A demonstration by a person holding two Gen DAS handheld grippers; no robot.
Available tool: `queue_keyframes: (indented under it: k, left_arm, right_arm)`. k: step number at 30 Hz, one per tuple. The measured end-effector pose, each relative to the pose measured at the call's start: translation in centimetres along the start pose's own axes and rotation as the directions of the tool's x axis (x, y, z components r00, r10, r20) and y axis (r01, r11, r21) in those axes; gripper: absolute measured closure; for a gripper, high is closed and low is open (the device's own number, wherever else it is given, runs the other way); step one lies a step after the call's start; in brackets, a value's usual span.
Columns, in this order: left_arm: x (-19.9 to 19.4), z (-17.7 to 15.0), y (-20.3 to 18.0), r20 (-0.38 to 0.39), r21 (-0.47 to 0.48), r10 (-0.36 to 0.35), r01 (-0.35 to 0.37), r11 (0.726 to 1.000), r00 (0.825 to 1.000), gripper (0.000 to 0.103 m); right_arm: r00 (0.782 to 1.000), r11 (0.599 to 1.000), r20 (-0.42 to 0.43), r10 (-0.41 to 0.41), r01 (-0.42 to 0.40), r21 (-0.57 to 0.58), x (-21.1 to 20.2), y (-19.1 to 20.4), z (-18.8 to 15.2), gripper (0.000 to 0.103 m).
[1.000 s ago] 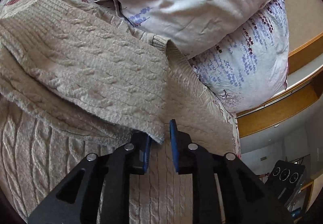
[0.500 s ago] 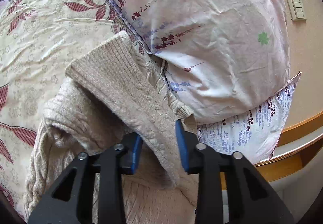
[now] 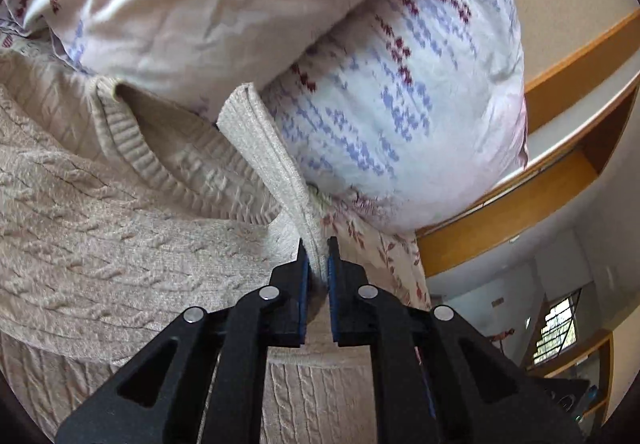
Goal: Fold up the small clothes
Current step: 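Fold the held sleeve across the sweater body and open the left gripper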
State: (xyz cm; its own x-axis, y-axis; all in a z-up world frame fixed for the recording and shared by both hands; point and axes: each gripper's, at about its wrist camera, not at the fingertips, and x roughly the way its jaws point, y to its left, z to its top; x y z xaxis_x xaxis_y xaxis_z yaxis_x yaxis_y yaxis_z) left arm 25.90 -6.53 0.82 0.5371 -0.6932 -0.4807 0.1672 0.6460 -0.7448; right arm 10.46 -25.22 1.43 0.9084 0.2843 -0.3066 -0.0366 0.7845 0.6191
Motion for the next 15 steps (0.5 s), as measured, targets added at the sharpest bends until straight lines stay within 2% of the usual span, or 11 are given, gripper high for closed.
queue_keyframes:
  k: [2, 3, 4, 6, 7, 8, 11, 13, 15]
  left_arm:
    - [2.4, -1.4, -0.7, -0.128, 0.094, 0.079, -0.067, 0.993, 0.989, 0.091]
    - [3.1, -2.1, -1.1, -0.167, 0.154, 0.12, -0.094, 0.984, 0.979, 0.089]
    - [3.3, -2.7, -1.6, -0.172, 0.216, 0.149, -0.11, 0.97, 0.974, 0.086]
    - [2.6, -3.6, -2.8, -0.145, 0.319, 0.167, -0.114, 0.941, 0.975, 0.069]
    - [1.8, -3.8, -3.3, -0.138, 0.343, 0.159, -0.103, 0.934, 0.978, 0.054]
    - [0.9, -4.0, -3.6, -0.129, 0.353, 0.148, -0.094, 0.931, 0.981, 0.044]
    - [-2.9, -4.2, -3.6, -0.078, 0.395, 0.154, -0.111, 0.912, 0.985, 0.037]
    - [-5.6, -4.0, -2.3, -0.018, 0.403, 0.201, -0.177, 0.898, 0.979, 0.033]
    - [-8.5, -3.5, -0.4, 0.031, 0.39, 0.245, -0.238, 0.889, 0.969, 0.032]
  right_arm:
    - [0.999, 0.998, 0.025, -0.033, 0.031, 0.052, -0.3, -1.2, 0.5, 0.001]
    - [0.999, 0.996, 0.028, -0.045, 0.042, 0.08, -0.3, -1.9, 0.7, 0.001]
    - [0.998, 0.994, 0.021, -0.051, 0.049, 0.101, -0.1, -2.3, 0.9, 0.001]
    - [0.997, 0.99, -0.002, -0.071, 0.071, 0.124, 0.5, -3.1, 1.0, 0.001]
    - [0.996, 0.988, -0.017, -0.083, 0.084, 0.129, 0.8, -3.3, 1.0, 0.001]
    - [0.996, 0.987, -0.032, -0.086, 0.09, 0.134, 1.1, -3.5, 1.0, 0.001]
    - [0.993, 0.985, -0.059, -0.098, 0.105, 0.139, 1.7, -3.8, 0.7, 0.001]
    - [0.994, 0.984, -0.057, -0.094, 0.102, 0.147, 1.7, -4.1, 0.6, 0.001]
    - [0.994, 0.981, -0.059, -0.096, 0.105, 0.165, 1.6, -4.5, 0.7, 0.001]
